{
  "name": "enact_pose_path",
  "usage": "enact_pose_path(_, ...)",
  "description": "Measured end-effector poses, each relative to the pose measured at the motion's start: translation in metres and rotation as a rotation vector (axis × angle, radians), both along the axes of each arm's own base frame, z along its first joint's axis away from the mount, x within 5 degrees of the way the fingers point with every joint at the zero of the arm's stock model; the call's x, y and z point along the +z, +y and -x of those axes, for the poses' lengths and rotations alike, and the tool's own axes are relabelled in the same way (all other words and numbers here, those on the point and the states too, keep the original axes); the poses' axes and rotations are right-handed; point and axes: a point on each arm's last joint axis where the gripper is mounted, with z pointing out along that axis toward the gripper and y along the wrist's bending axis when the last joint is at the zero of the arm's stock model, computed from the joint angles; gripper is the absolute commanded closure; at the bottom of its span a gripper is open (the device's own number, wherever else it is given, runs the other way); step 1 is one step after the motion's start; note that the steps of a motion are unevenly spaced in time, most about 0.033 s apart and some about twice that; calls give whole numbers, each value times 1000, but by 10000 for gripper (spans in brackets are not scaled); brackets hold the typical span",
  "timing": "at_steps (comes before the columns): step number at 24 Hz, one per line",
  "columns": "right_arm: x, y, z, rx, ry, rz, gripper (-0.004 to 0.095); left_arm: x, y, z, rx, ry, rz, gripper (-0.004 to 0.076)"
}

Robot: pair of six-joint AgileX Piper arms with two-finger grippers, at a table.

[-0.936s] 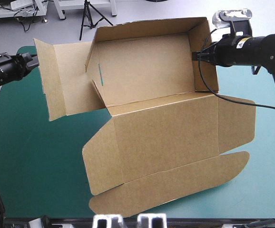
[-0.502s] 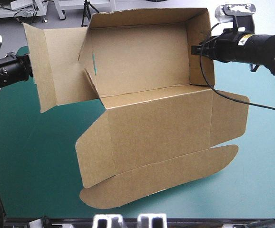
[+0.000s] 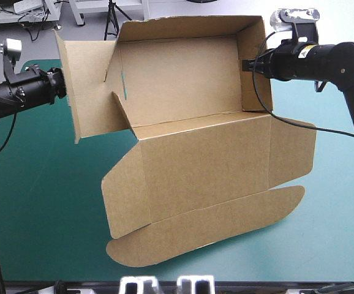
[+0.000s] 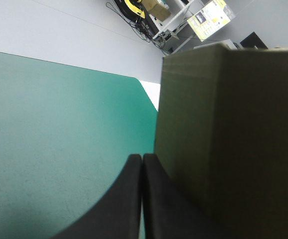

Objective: Fold the box

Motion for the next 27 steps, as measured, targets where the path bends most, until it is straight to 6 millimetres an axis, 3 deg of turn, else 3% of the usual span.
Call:
enact_pose_path(6, -5, 1, -6, -2, 11, 2, 925, 5, -13, 7, -39, -15, -8, 733)
enact_pose_path(13, -8, 2, -11, -5, 8, 2, 925, 7, -47, 14, -166, -17, -6, 733)
enact_pose_path(27, -14, 3, -17, 2, 18, 16, 924, 6, -57, 16, -207, -16, -10, 704)
